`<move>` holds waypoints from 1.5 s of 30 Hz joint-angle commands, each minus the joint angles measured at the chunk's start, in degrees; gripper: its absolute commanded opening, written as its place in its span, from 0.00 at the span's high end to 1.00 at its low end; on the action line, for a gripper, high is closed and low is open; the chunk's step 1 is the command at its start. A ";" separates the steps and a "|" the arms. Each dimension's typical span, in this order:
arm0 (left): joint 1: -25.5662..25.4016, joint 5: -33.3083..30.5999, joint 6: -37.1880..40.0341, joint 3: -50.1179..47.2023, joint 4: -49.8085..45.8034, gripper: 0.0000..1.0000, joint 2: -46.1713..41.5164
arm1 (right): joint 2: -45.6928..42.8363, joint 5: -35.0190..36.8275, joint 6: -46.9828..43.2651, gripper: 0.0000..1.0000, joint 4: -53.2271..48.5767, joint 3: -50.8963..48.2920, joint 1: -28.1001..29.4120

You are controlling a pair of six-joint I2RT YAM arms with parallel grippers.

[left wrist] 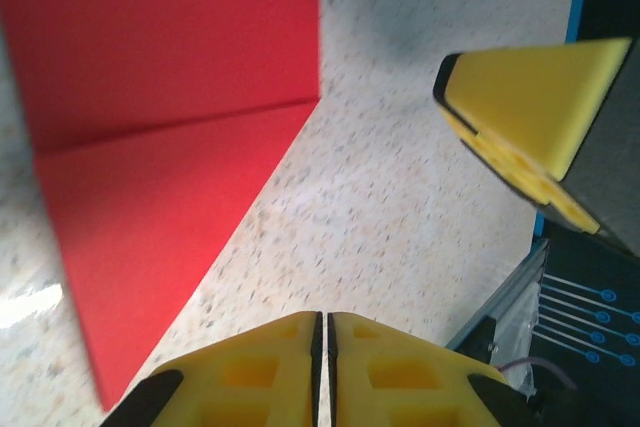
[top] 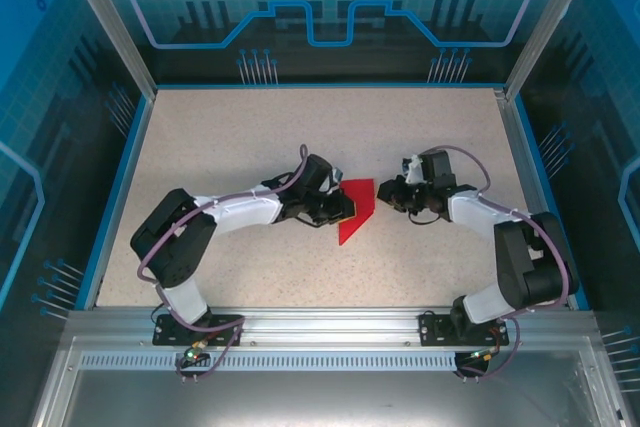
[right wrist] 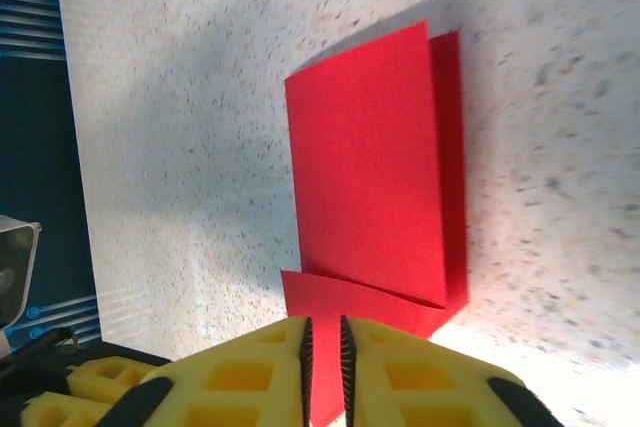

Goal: Fold a paper plane with a square sheet of paper (pick it up from the middle)
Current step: Fourth fold the wing at the center of the table.

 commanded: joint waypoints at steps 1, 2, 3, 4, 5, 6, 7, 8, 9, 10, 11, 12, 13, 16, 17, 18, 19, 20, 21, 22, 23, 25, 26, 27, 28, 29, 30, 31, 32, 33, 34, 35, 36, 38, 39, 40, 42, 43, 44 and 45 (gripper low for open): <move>0.23 -3.35 3.26 3.13 -6.40 0.87 3.44 | 0.44 -0.91 -2.59 0.78 -4.30 -0.91 -1.80; 0.30 -4.27 3.69 3.86 -7.39 0.88 4.20 | 0.95 -1.58 -2.68 0.77 -3.75 -1.12 -1.84; 0.46 -4.92 3.64 4.28 -7.99 0.89 4.74 | 1.43 -2.35 -2.55 0.76 -3.02 -1.34 -1.85; 0.47 -5.22 3.61 4.39 -7.93 0.89 5.00 | 1.97 -3.05 -2.42 0.75 -2.41 -1.46 -1.78; 0.44 -5.54 3.55 4.38 -7.80 0.89 5.24 | 2.51 -3.79 -2.29 0.74 -1.54 -1.69 -1.82; 0.48 -5.86 3.57 4.39 -8.01 0.89 5.52 | 2.97 -4.61 -2.24 0.73 -0.81 -1.73 -1.70; 0.41 -6.05 3.59 4.34 -8.09 0.89 5.71 | 3.41 -5.22 -2.29 0.71 -0.18 -1.73 -1.58; 0.45 -6.26 3.57 4.26 -8.14 0.89 5.94 | 3.84 -5.96 -2.44 0.70 0.45 -1.69 -1.30; 0.44 -6.49 3.61 4.14 -8.24 0.89 6.20 | 4.39 -6.42 -2.48 0.69 0.77 -1.41 -1.08; 0.40 -6.52 3.58 3.97 -8.20 0.89 6.32 | 4.86 -6.42 -2.59 0.68 0.73 -1.17 -0.74; 0.48 -6.60 3.55 3.86 -8.17 0.90 6.59 | 5.66 -6.38 -2.75 0.68 0.47 -0.73 -0.45; 0.41 -6.81 3.56 3.77 -8.24 0.90 6.69 | 6.50 -6.58 -2.91 0.68 0.58 -0.40 -0.19; 0.41 -6.92 3.54 3.71 -8.26 0.90 6.86 | 7.29 -6.88 -2.88 0.68 0.91 -0.20 -0.03; 0.43 -7.09 3.63 3.60 -8.13 0.90 7.09 | 9.61 -7.67 -2.53 0.68 2.11 0.50 0.72; 0.41 -7.19 3.61 3.60 -8.23 0.90 7.16 | 10.54 -7.81 -2.50 0.68 2.30 0.87 1.01; 0.46 -7.30 3.75 3.56 -8.32 0.90 7.22 | 11.38 -8.20 -2.42 0.67 2.61 1.08 1.27; 0.48 -7.40 3.82 3.50 -8.40 0.90 7.30 | 11.92 -8.39 -2.34 0.67 2.92 1.40 1.45; 0.52 -7.36 3.83 3.51 -8.42 0.90 7.39 | 12.41 -8.62 -2.24 0.67 3.28 1.60 1.72; 0.56 -7.37 3.92 3.49 -8.50 0.90 7.50 | 12.74 -8.62 -2.24 0.67 3.47 1.78 1.97; 0.53 -7.40 3.92 3.51 -8.50 0.90 7.52 | 13.04 -8.74 -2.40 0.67 3.47 2.03 2.22; 0.54 -7.40 3.90 3.51 -8.55 0.90 7.65 | 13.19 -8.80 -2.50 0.67 3.50 2.17 2.45; 0.49 -7.35 3.92 3.42 -8.50 0.90 7.72 | 13.58 -8.79 -2.83 0.68 3.58 2.53 2.70; 0.49 -7.33 3.97 3.42 -8.50 0.90 7.88 | 13.84 -8.92 -3.01 0.68 3.61 2.75 2.88; 0.48 -7.35 3.92 3.42 -8.50 0.90 7.91 | 14.06 -9.00 -3.18 0.68 3.64 2.91 3.04; 0.51 -7.28 4.00 3.34 -8.45 0.90 7.92 | 14.24 -9.18 -3.42 0.69 3.67 3.05 3.18; 0.48 -7.30 4.04 3.29 -8.34 0.90 7.95 | 14.50 -9.40 -3.84 0.69 3.65 3.33 3.46; 0.48 -7.24 4.17 3.30 -8.27 0.90 7.93 | 14.89 -9.77 -4.39 0.70 3.31 3.74 3.61; 0.48 -7.18 4.24 3.33 -8.09 0.90 7.84 | 15.21 -10.11 -5.18 0.70 3.10 4.18 3.75; 0.56 -7.15 4.34 3.12 -7.78 0.90 7.60 | 15.45 -10.17 -5.99 0.71 2.24 4.79 3.97; 0.48 -7.19 4.52 2.74 -7.20 0.89 7.26 | 15.65 -9.78 -6.76 0.72 1.38 5.21 4.11; 0.44 -7.21 4.89 2.22 -6.48 0.87 6.57 | 15.78 -9.27 -7.34 0.74 0.67 5.41 4.06; 0.30 -7.51 5.37 1.42 -5.66 0.83 5.62 | 15.88 -8.92 -7.94 0.76 -0.10 5.63 4.11; 0.17 -7.93 5.90 0.79 -5.38 0.78 4.54 | 16.00 -8.83 -8.40 0.78 -0.62 5.82 4.11; -0.41 -9.04 7.21 0.02 -5.76 0.71 2.89 | 16.06 -9.28 -8.73 0.82 -0.66 5.74 4.12; -1.02 -10.13 8.04 -0.13 -6.42 0.68 2.12 | 16.13 -9.37 -8.74 0.83 -0.68 5.82 4.12; -1.76 -11.51 8.63 -0.13 -7.43 0.64 1.43 | 16.08 -9.53 -8.74 0.84 -0.72 5.80 4.19; -4.38 -15.83 10.18 0.45 -10.17 0.57 0.40 | 16.04 -9.89 -8.66 0.85 -0.70 5.91 4.15; -5.55 -18.28 10.61 1.02 -11.90 0.53 0.28 | 16.06 -9.90 -8.66 0.86 -0.77 5.92 4.16; -7.42 -21.51 11.01 1.78 -13.75 0.52 0.37 | 15.99 -9.85 -8.63 0.86 -0.90 5.92 4.12; -8.98 -24.54 11.29 2.73 -15.66 0.51 0.82 | 15.98 -9.90 -8.63 0.85 -0.98 6.09 4.18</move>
